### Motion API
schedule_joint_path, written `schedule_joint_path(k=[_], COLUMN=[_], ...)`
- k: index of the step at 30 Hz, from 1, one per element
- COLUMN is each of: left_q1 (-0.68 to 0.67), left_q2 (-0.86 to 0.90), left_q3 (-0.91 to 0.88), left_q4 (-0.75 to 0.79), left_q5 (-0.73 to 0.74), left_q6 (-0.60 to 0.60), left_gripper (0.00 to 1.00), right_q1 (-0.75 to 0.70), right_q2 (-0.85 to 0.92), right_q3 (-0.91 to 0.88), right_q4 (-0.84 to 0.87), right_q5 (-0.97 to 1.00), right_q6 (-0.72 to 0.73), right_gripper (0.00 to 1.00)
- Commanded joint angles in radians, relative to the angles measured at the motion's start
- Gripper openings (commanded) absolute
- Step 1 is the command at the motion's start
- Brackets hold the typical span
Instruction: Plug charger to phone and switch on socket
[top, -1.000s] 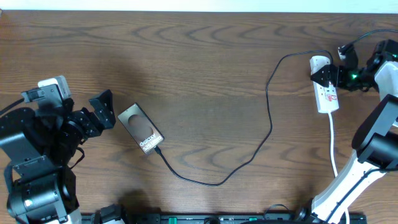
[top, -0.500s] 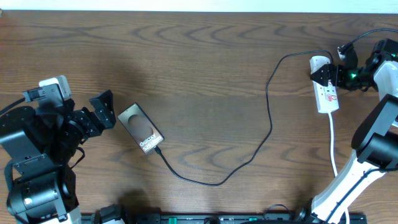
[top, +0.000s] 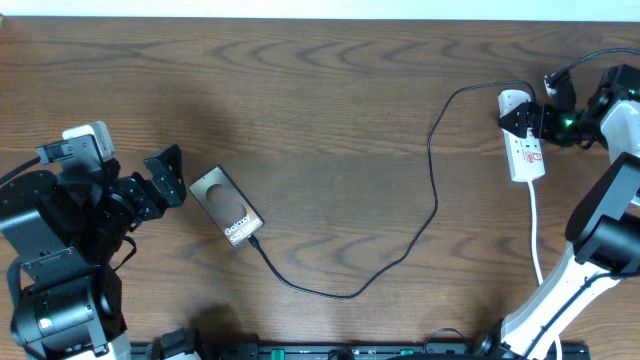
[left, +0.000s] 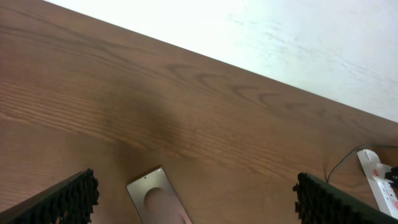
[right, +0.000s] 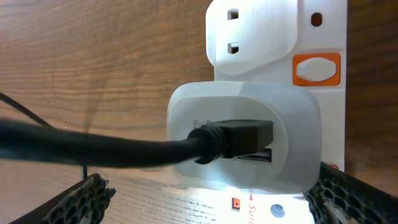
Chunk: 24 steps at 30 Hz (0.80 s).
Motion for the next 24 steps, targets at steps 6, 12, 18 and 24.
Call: schedule_joint_path(k=[6,12,18,24], left_q1=[-0.002,-0.002,-0.002,-0.002], left_q2=[0.000,0.000,0.000,0.000], left_q3=[0.002,0.002,0.002,0.002], left_q4=[0.000,0.000,0.000,-0.001], left_q5=[-0.012,-0.012,-0.012,-0.012], left_q6=[0.006,0.006,0.006,0.006], left_gripper=[1.00,1.00,1.00,1.00], right_q1=[0.035,0.031,0.000,-0.026], right_q2=[0.018,0.016,-0.002,-0.141], right_q3=[-0.163,-0.172,-0.124,-0.088], right_q4=[0.072,0.092,0.039,-0.019], right_q5=[-0.177,-0.146,-0.048,0.098], right_q6=[0.071,0.135,0.187,0.239], right_gripper=[0.99,0.99,0.99,0.98])
